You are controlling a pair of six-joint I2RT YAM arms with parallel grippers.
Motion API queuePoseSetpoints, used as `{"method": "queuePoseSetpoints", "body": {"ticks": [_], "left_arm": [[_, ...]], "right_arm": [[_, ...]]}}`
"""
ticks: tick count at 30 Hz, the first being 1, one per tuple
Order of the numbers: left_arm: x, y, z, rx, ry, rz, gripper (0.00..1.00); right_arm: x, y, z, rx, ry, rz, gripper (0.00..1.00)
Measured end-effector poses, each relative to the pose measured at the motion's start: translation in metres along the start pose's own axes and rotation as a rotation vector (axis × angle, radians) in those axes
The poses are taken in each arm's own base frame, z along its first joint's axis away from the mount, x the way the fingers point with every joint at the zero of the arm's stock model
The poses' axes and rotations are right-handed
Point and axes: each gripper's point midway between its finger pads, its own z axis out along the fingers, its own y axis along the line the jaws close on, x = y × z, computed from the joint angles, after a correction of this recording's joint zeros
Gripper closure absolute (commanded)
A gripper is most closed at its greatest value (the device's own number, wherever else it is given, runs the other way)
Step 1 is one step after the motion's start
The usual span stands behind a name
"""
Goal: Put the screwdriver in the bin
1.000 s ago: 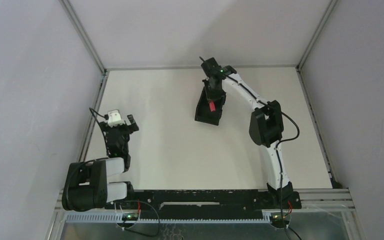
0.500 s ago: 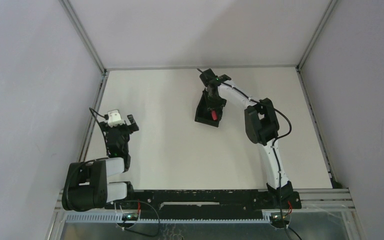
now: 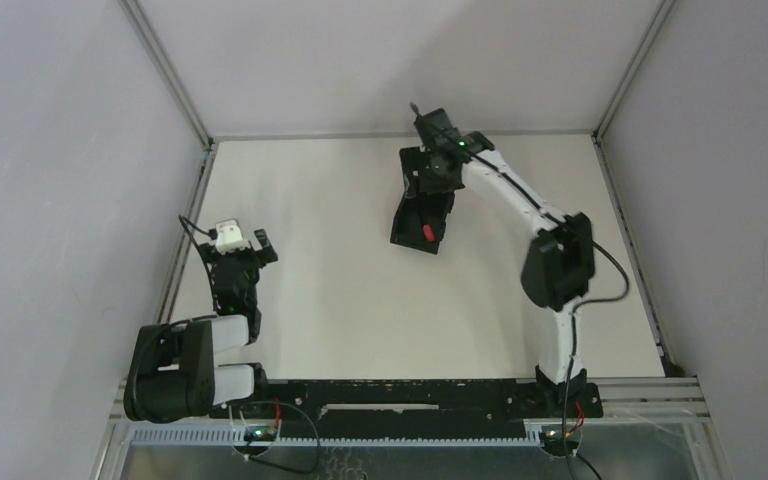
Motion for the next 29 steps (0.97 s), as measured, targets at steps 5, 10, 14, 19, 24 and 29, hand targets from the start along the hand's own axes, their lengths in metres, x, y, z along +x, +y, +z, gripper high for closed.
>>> {"method": "queuePoseSetpoints", "body": {"ticks": [5, 10, 14, 19, 24, 29], "left_arm": [[0.000, 0.000, 0.000, 0.000, 0.000, 0.000, 0.00], [0.000, 0.000, 0.000, 0.000, 0.000, 0.000, 0.00], [0.000, 0.000, 0.000, 0.000, 0.000, 0.000, 0.00], [0.000, 0.000, 0.000, 0.000, 0.000, 0.000, 0.00], [0.000, 0.000, 0.000, 0.000, 0.000, 0.000, 0.00], [0.000, 0.000, 0.000, 0.000, 0.000, 0.000, 0.00]], "right_arm": [[-0.014, -0.005, -0.085, -0.100, -0.204, 0.036, 0.00], [0.008, -0.041, -0.147, -0.162, -0.412, 0.109, 0.00], [0.049, -0.081, -0.159, -0.126, -0.485, 0.188, 0.00], [0.109, -0.100, -0.133, -0.110, -0.481, 0.244, 0.00], [0.174, -0.102, -0.099, -0.115, -0.427, 0.313, 0.00], [0.200, -0.103, -0.082, -0.131, -0.443, 0.364, 0.00]]}}
